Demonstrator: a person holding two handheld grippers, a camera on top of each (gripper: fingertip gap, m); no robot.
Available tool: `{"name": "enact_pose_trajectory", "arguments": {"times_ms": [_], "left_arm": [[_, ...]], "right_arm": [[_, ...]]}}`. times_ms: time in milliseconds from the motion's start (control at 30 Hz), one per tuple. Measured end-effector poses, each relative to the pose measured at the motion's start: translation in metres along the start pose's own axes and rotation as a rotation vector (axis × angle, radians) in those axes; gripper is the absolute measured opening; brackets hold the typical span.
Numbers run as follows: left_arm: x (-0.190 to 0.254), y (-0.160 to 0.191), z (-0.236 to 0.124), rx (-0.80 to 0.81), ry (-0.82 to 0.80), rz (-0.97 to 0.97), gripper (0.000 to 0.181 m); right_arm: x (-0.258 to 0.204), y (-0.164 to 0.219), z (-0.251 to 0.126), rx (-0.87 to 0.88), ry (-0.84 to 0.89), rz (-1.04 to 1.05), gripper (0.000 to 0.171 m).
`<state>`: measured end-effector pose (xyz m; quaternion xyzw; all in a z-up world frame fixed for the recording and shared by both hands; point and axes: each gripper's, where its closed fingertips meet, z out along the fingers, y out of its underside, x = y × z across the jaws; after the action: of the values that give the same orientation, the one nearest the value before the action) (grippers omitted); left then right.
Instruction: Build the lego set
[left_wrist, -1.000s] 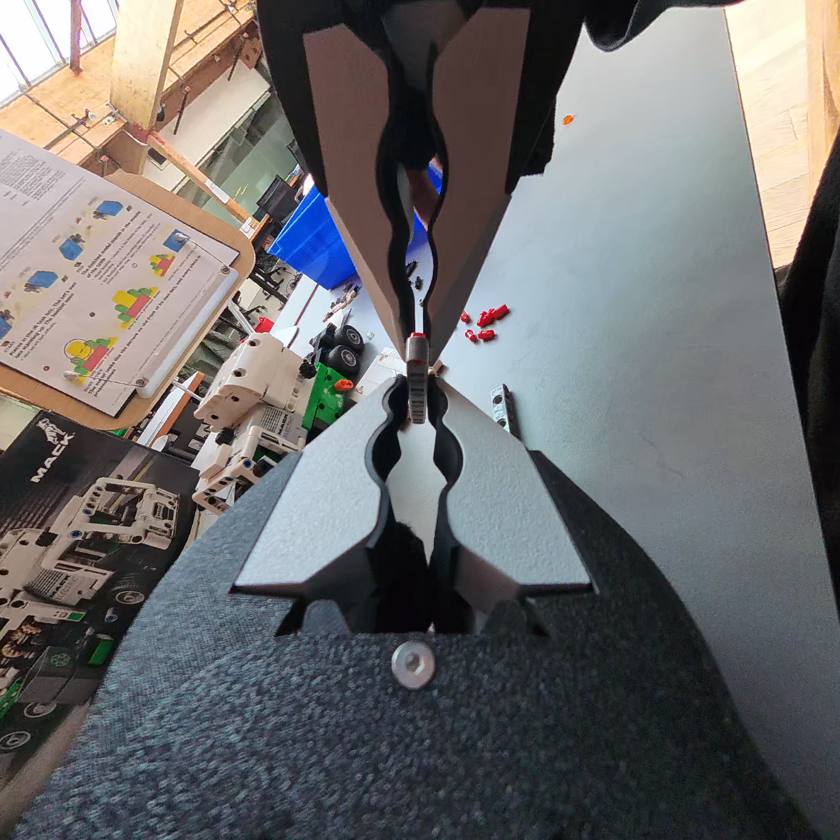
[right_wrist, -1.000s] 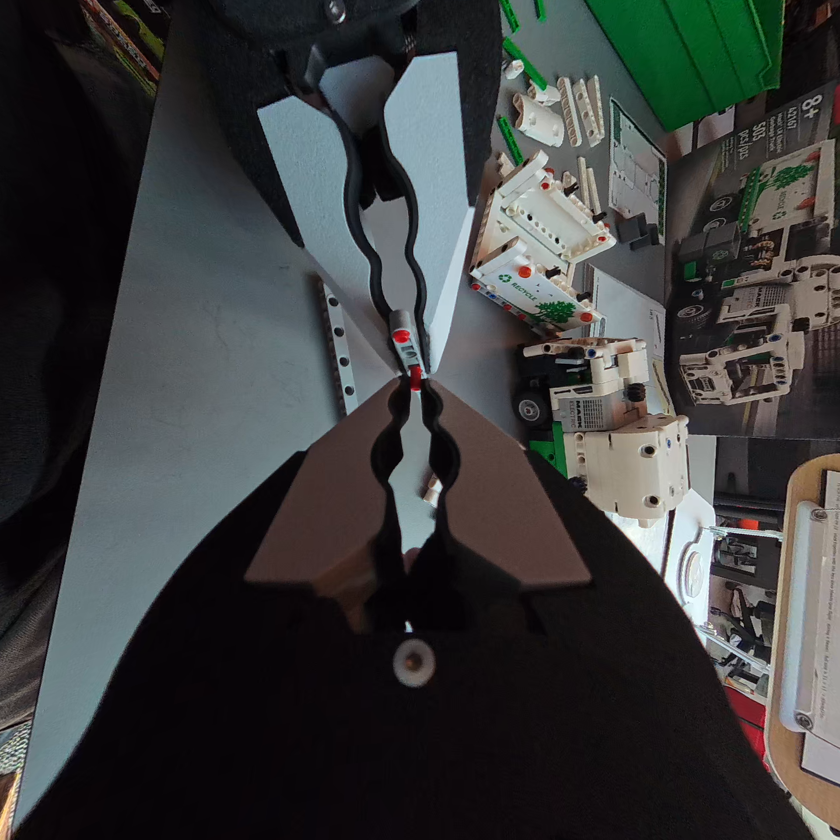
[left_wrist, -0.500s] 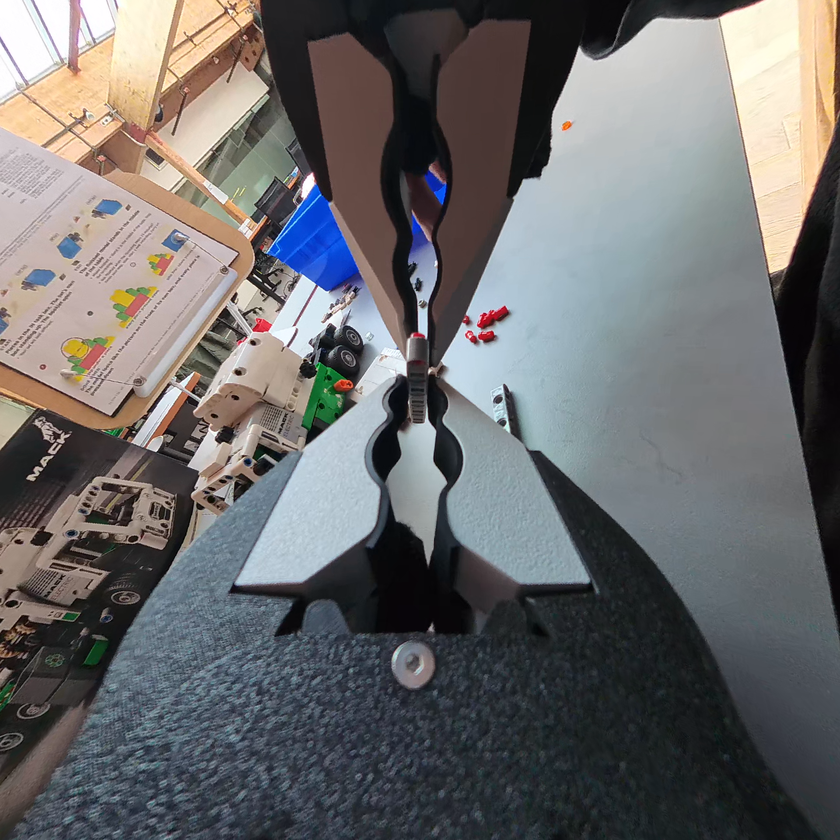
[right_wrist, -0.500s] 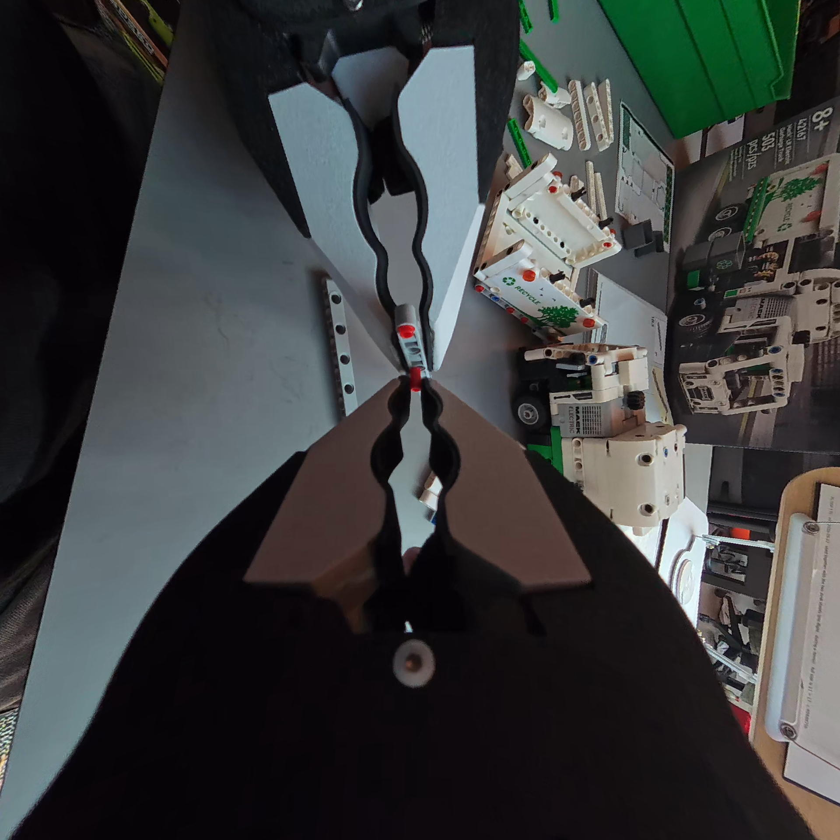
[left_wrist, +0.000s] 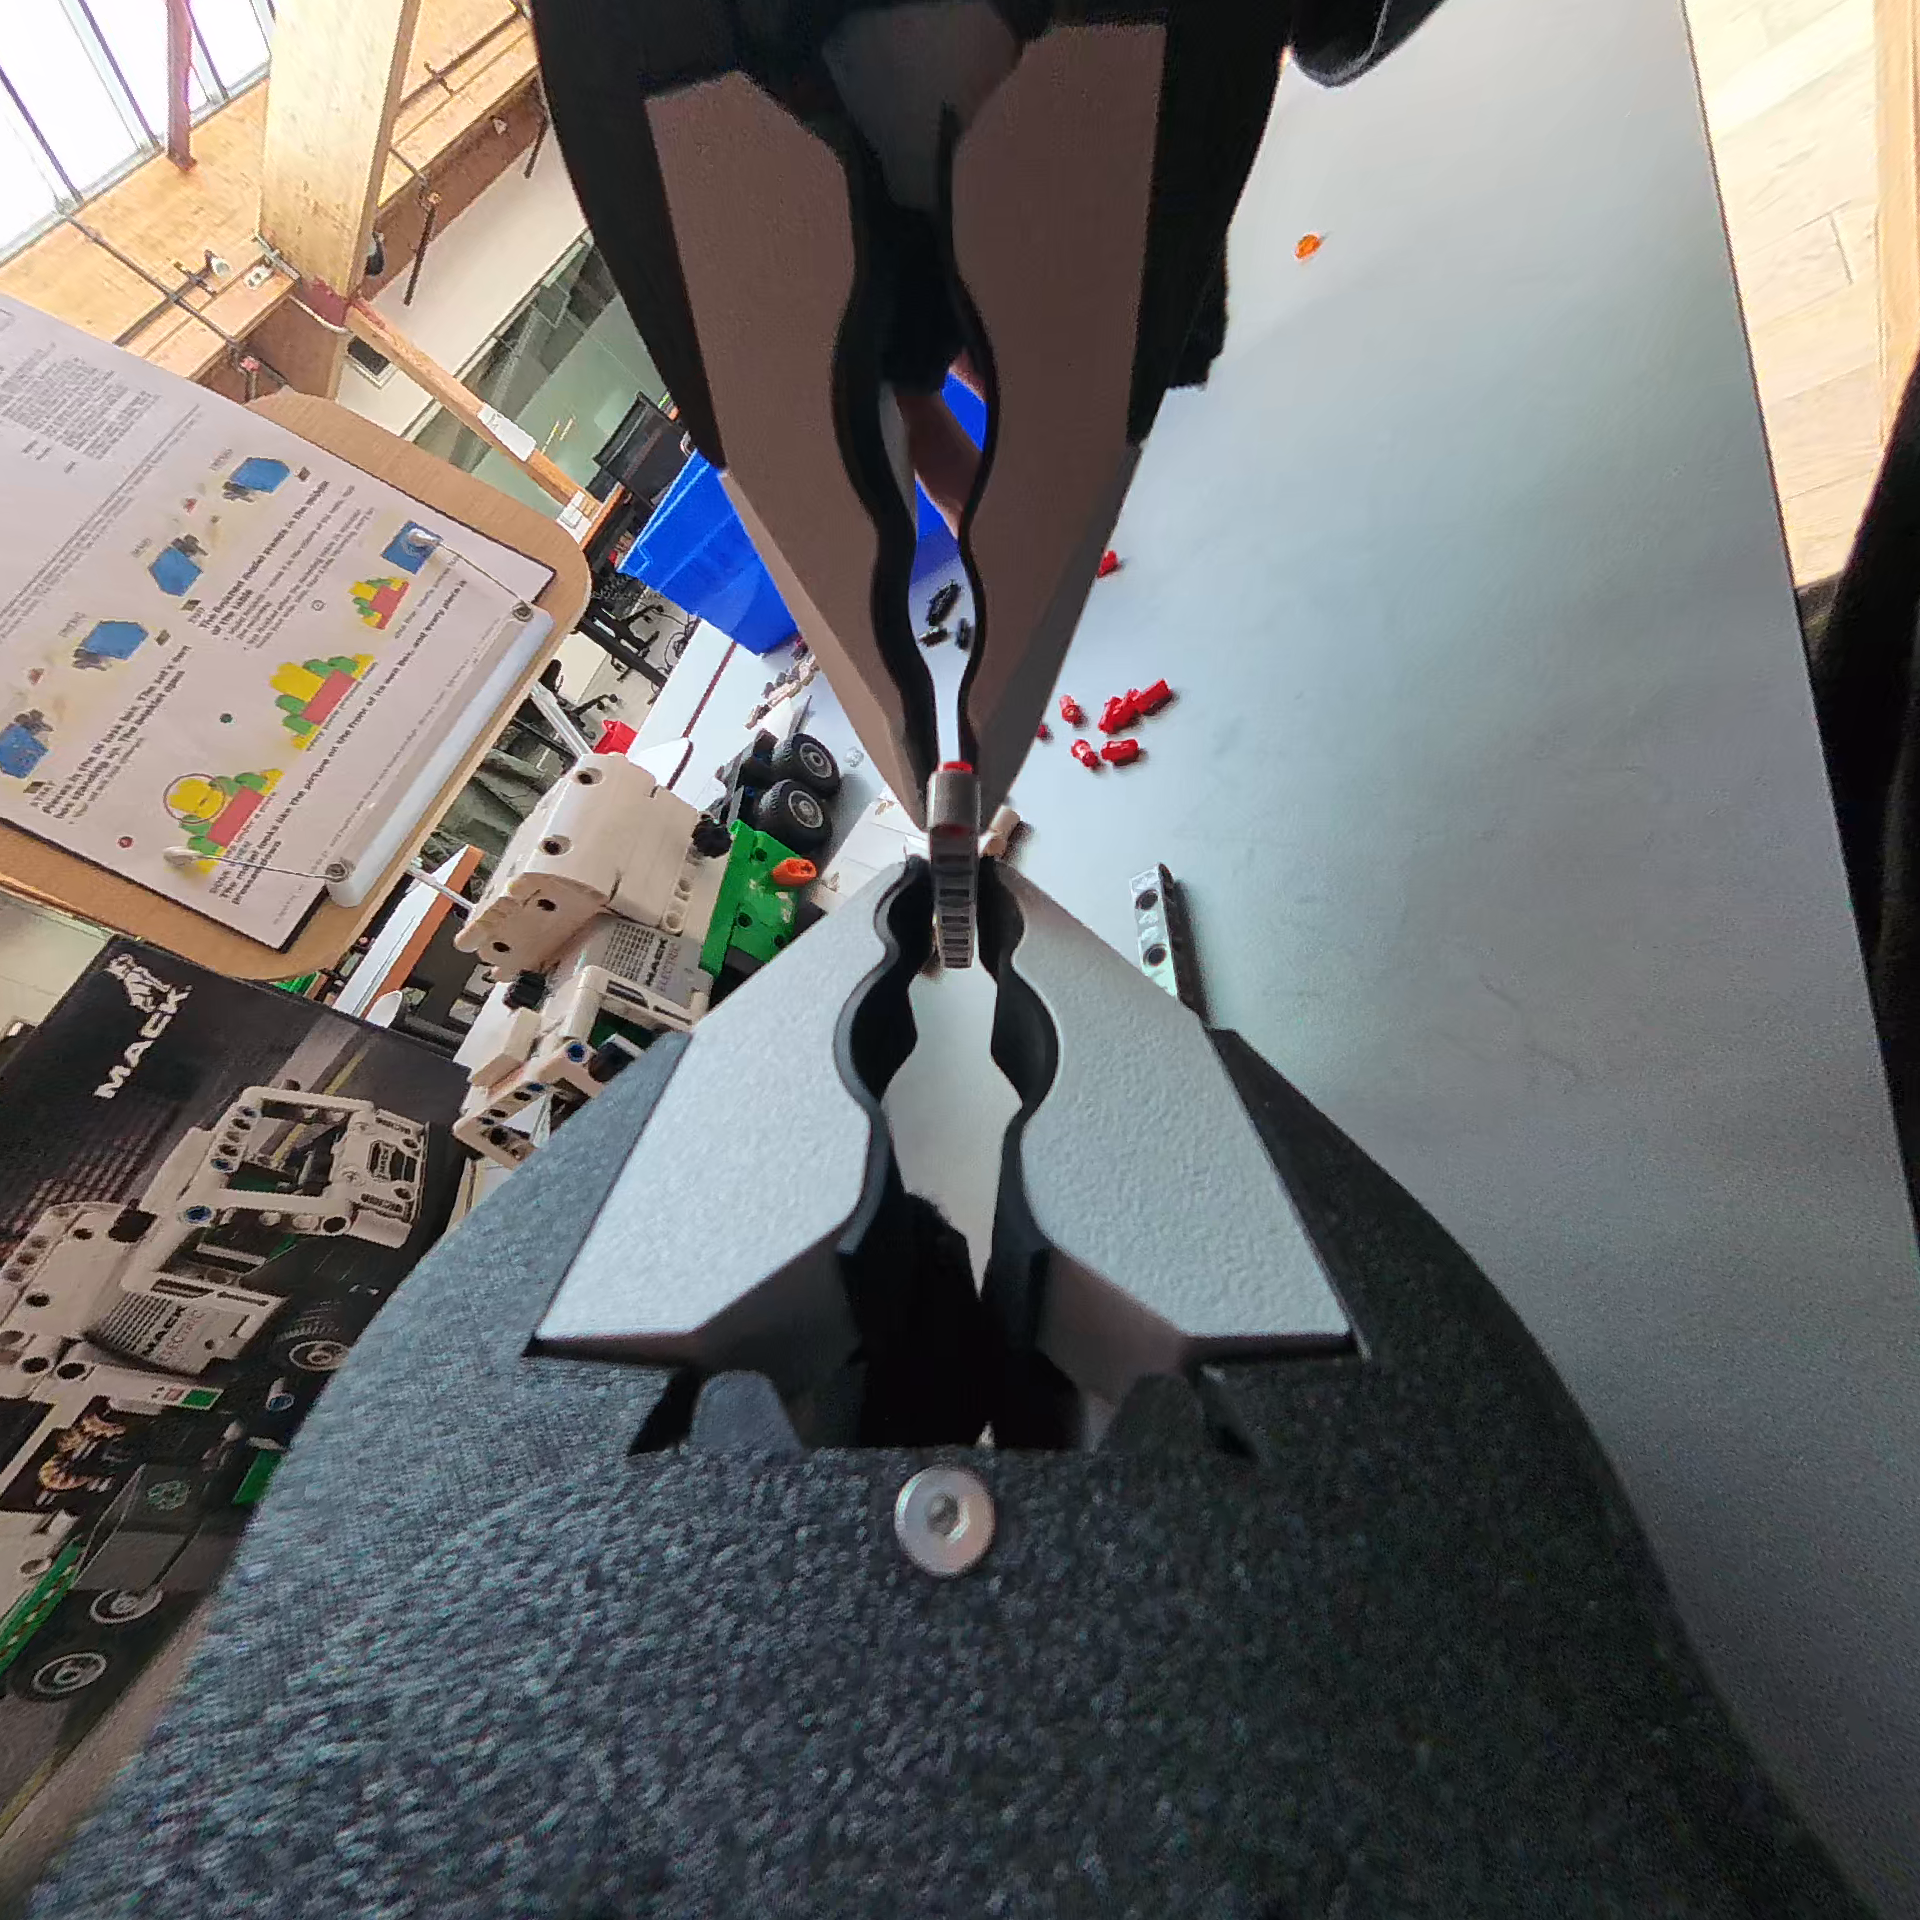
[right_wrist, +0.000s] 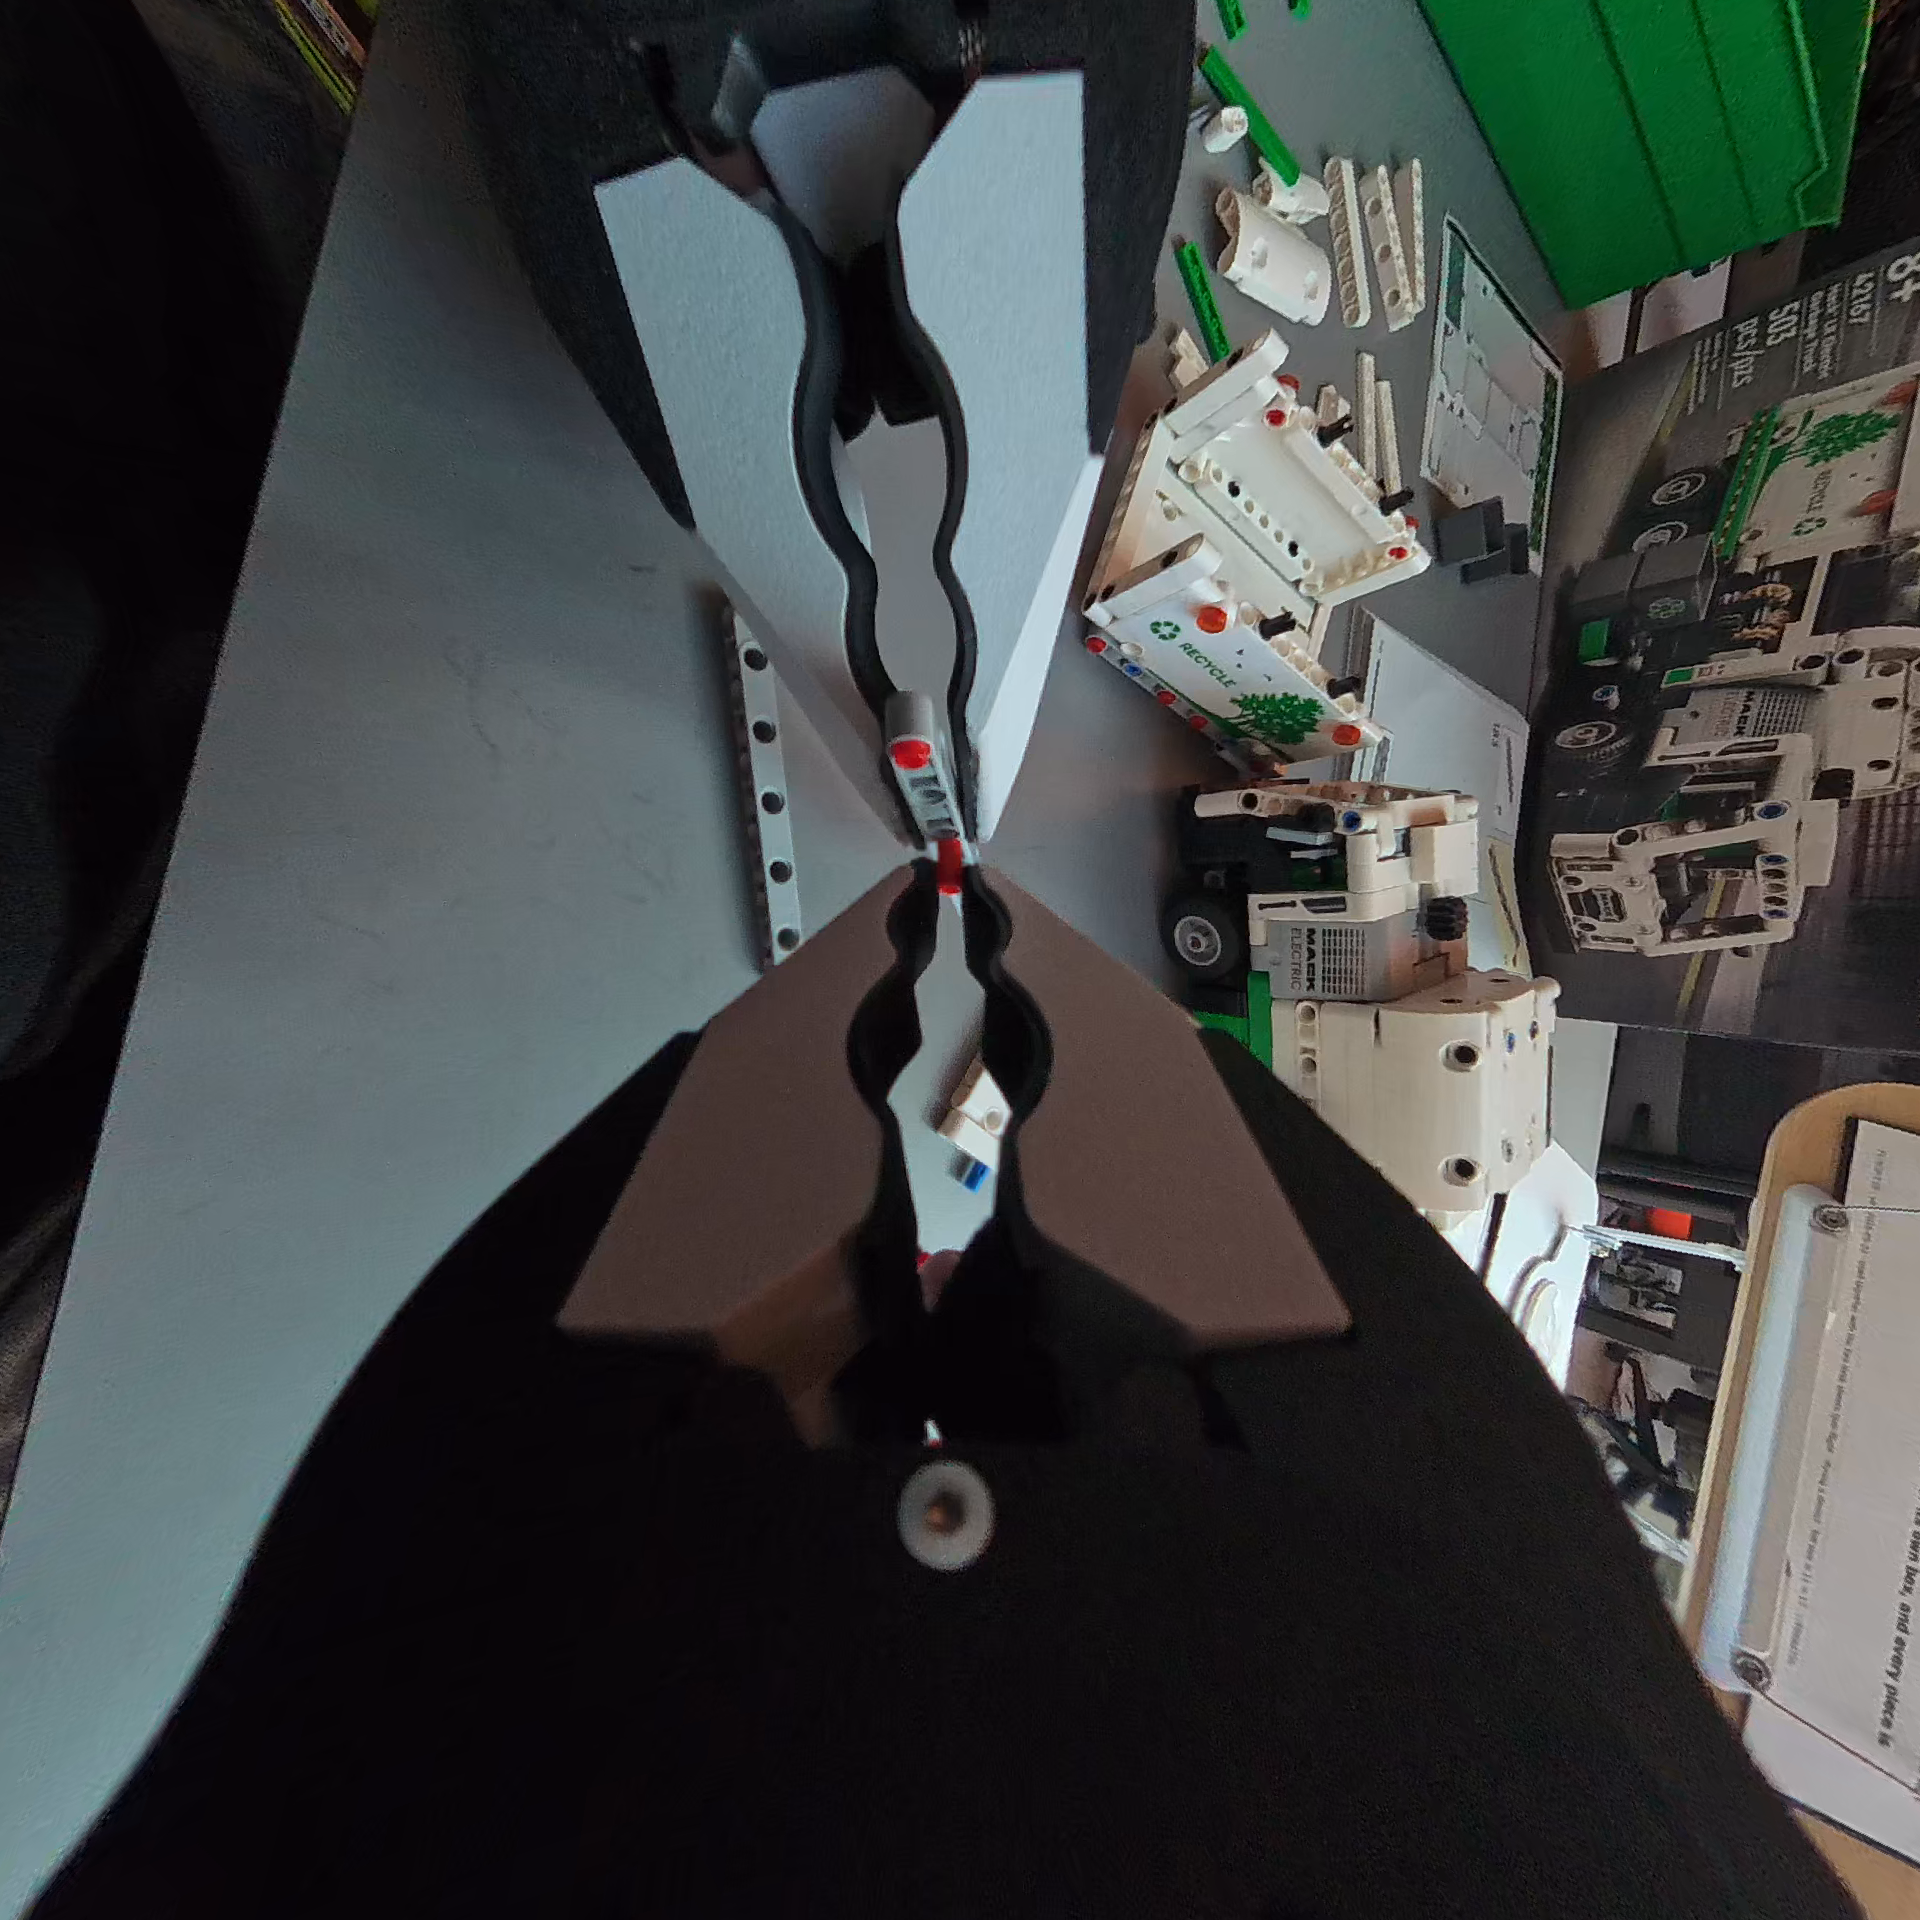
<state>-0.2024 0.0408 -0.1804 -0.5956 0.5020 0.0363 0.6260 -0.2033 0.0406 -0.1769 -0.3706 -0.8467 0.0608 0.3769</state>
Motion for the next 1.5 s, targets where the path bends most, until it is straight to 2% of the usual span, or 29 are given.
{"name": "enact_pose_trajectory", "arguments": {"times_ms": [567, 800, 1067, 1267, 1500], "left_arm": [[0.001, 0.003, 0.001, -0.024, -0.002, 0.033, 0.006], [0.003, 0.001, 0.000, -0.003, 0.021, 0.021, 0.005], [0.004, -0.012, -0.007, 0.082, 0.083, -0.084, 0.006], [-0.006, -0.033, -0.019, 0.218, 0.119, -0.237, 0.005], [-0.022, -0.047, -0.030, 0.340, 0.145, -0.427, 0.005]], "right_arm": [[-0.002, -0.002, 0.003, -0.005, -0.030, 0.013, 0.003], [-0.004, -0.005, 0.002, 0.086, -0.037, 0.040, 0.003], [-0.005, -0.016, -0.010, 0.298, -0.091, 0.122, 0.002], [0.003, -0.033, -0.029, 0.593, -0.210, 0.369, 0.003], [0.019, -0.048, -0.042, 0.824, -0.270, 0.647, 0.003]]}}
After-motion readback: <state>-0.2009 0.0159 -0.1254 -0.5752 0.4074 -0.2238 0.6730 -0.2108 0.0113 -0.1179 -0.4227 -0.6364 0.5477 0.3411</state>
